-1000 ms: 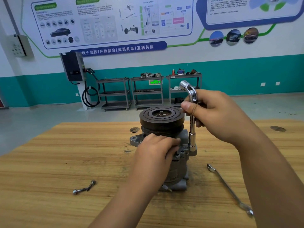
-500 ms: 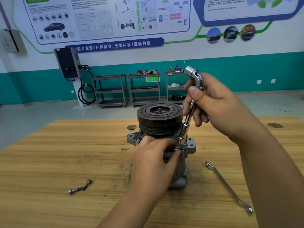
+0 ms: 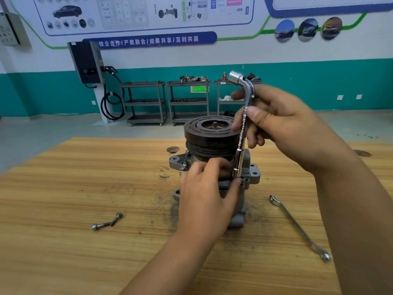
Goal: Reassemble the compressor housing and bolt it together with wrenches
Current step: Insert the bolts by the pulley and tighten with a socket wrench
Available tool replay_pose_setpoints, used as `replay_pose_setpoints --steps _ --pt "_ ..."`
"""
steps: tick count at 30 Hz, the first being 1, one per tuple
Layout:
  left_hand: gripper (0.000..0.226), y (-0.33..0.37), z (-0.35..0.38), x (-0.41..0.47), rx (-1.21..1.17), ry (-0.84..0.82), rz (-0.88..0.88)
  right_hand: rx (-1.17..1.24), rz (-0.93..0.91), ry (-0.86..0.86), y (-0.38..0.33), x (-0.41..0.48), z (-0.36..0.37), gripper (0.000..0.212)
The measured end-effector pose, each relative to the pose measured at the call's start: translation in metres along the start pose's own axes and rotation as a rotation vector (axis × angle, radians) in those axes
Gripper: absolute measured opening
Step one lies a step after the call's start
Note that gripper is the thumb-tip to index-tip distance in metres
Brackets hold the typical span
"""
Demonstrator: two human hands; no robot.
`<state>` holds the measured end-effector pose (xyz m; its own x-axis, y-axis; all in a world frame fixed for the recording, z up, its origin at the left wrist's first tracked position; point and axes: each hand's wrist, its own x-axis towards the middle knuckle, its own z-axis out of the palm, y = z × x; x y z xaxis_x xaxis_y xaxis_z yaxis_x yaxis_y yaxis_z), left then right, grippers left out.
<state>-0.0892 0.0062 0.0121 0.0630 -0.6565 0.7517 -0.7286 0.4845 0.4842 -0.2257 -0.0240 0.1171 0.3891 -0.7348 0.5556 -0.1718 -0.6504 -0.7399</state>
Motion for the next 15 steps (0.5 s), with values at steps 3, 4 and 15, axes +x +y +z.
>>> replay_pose_setpoints --steps 3,4,15 --pt "0.023 -0.0004 0.0002 -0.0013 -0.006 0.014 -0.007 -0.010 0.014 -0.007 0.0010 0.0010 0.0021 0.026" --pt "0.023 -0.0004 0.0002 -0.0013 -0.008 0.016 -0.008 -0.018 0.016 0.001 0.0013 0.0011 0.0020 0.026" --pt "0.023 -0.0005 -0.0004 -0.0025 -0.016 -0.012 -0.024 -0.040 0.003 0.079 -0.0001 0.0002 0.0028 0.012"
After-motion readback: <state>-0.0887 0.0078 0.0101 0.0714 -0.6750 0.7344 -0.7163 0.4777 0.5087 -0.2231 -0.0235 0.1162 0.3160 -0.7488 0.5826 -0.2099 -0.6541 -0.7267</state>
